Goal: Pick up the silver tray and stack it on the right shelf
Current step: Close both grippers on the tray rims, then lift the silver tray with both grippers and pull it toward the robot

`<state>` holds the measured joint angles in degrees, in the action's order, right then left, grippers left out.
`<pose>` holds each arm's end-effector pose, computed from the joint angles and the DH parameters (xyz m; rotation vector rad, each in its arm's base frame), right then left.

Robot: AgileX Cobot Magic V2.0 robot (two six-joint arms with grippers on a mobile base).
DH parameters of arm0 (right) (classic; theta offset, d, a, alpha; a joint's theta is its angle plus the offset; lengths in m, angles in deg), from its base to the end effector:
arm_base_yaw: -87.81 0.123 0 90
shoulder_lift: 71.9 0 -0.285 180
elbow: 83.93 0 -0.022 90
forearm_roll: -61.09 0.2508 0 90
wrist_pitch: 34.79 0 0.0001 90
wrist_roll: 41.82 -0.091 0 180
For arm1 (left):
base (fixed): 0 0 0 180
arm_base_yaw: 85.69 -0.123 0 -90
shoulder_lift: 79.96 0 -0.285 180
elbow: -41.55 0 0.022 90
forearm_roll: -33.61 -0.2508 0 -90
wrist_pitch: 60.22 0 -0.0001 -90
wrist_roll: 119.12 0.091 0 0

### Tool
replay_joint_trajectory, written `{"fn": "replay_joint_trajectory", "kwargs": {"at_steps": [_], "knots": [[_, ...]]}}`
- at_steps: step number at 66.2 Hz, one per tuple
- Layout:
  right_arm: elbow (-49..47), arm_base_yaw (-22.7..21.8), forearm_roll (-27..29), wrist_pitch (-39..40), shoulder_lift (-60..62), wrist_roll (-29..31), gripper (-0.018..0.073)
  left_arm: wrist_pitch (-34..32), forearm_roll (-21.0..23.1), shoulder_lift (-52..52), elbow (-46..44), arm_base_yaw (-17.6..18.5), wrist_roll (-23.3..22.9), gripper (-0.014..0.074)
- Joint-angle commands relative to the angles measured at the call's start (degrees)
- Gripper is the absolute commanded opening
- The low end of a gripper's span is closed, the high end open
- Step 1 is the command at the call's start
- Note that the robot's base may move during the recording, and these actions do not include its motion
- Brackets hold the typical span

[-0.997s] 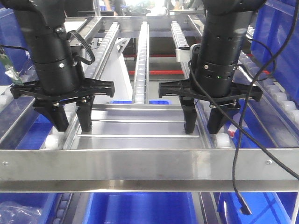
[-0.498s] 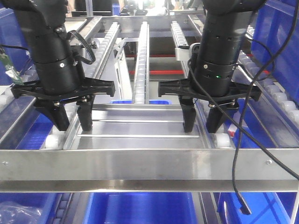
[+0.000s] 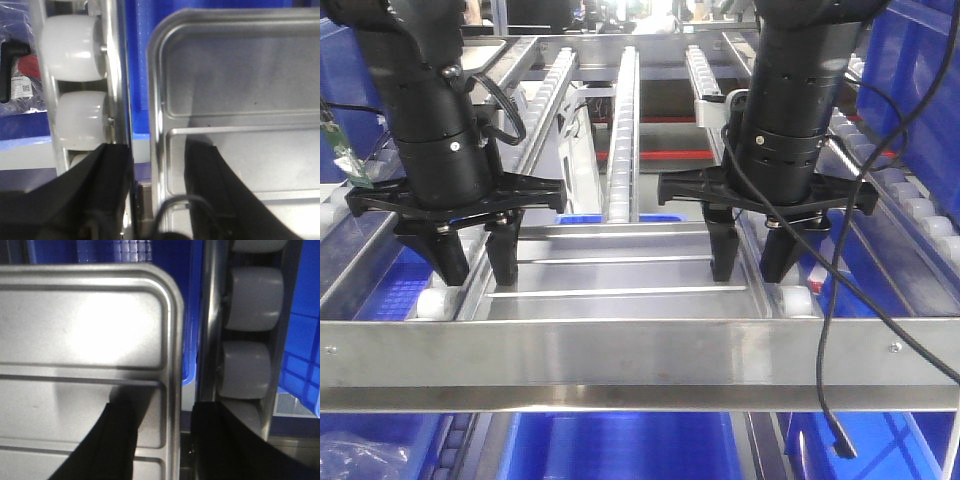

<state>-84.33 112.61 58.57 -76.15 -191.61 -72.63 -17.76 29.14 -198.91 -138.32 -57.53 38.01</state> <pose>0.3649 0.1657 0.1811 0.1084 2.8195 0.1808 0.3520 -0.1830 0.1835 0.1993 2.8151 -0.1185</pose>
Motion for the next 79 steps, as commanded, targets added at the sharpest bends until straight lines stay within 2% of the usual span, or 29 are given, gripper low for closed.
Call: {"fn": "replay_joint_trajectory", "kwargs": {"at_steps": [1, 9, 27, 31, 45, 47, 79], "knots": [[-1.85, -0.07, -0.20, 1.69, 3.18, 0.51, 0.0393, -0.86, 0.36, 2.44, -1.62, 0.37, -0.55, 0.0190], [-1.85, -0.07, -0.20, 1.69, 3.18, 0.51, 0.0388, -0.78, 0.36, 2.44, -1.62, 0.37, -0.55, 0.0190], [-1.85, -0.07, -0.20, 1.75, 3.18, 0.51, 0.0181, -0.78, 0.95, 2.44, -1.62, 0.37, -0.55, 0.0183], [-1.85, -0.07, -0.20, 1.75, 3.18, 0.51, 0.0153, -0.78, 1.93, 2.44, -1.62, 0.37, -0.55, 0.0148], [-1.85, -0.07, -0.20, 1.69, 3.18, 0.51, 0.0062, -0.78, 2.94, 2.44, -1.62, 0.37, -0.55, -0.0083], [-1.85, -0.07, -0.20, 1.57, 3.18, 0.51, 0.0055, -0.78, 2.94, 2.44, -1.62, 0.37, -0.55, -0.0105], [-1.85, -0.07, -0.20, 1.53, 3.18, 0.51, 0.0054, -0.78, 2.94, 2.44, -1.62, 0.37, -0.55, -0.0100]]}}
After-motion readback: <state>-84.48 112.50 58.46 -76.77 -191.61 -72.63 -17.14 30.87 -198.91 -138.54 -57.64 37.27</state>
